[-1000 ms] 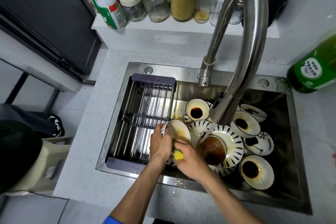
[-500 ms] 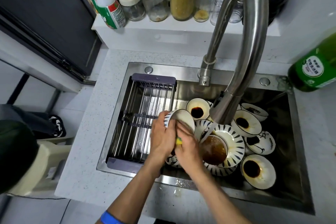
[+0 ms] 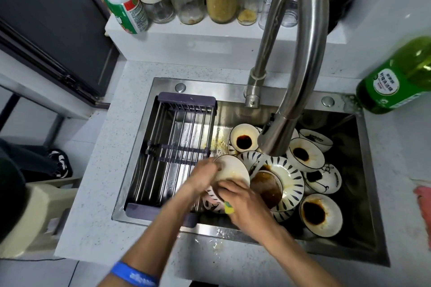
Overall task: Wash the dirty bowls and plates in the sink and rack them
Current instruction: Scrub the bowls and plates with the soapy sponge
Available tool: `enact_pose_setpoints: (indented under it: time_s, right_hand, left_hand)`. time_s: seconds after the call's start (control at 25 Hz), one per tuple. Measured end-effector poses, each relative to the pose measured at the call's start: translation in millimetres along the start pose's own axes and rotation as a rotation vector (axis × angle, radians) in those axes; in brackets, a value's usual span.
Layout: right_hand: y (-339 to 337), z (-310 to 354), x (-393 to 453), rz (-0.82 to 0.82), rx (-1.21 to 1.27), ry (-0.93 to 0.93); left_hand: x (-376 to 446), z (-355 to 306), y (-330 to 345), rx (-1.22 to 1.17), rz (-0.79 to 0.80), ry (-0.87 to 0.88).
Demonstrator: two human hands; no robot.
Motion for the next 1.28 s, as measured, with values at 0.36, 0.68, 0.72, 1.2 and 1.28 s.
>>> enact_pose_setpoints:
  time_s: [0.36, 0.68, 0.72, 1.2, 1.28]
  right_hand:
    - [12.1, -14.7, -5.3, -0.032, 0.003, 0.028]
    - [-3.0, -17.0, 0.7, -0.128, 0.111, 0.093]
    - [0.8, -3.6, 1.7, -0.084, 0.021, -0.018]
    - [4.0, 0.2, -6.2, -0.051, -0.034, -0.078]
    - [4.6, 11.5, -9.5, 0.009, -0.203, -0.248]
  left_hand:
    - [-5.8, 4.1, -16.4, -0.14, -0.186, 0.162]
    - [-6.5, -12.6, -13.2, -0.127, -0.164, 0.231]
    - [-2.9, -12.2, -7.2, -0.066, -0.085, 0.182]
    - [-18.1, -3.4, -19.6, -0.134, -0.164, 0.205]
    - [-14.8, -0.1, -6.4, -0.088, -0.05, 0.134]
Point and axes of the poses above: each hand's wrist, its own x-axis towards the middle knuckle, its own y-axis out of the palm, z = x × y, the point moved 10 cm from there along x, towards the middle knuckle, and after that the axes turned 1 degree about z, right-handed, at the moved point
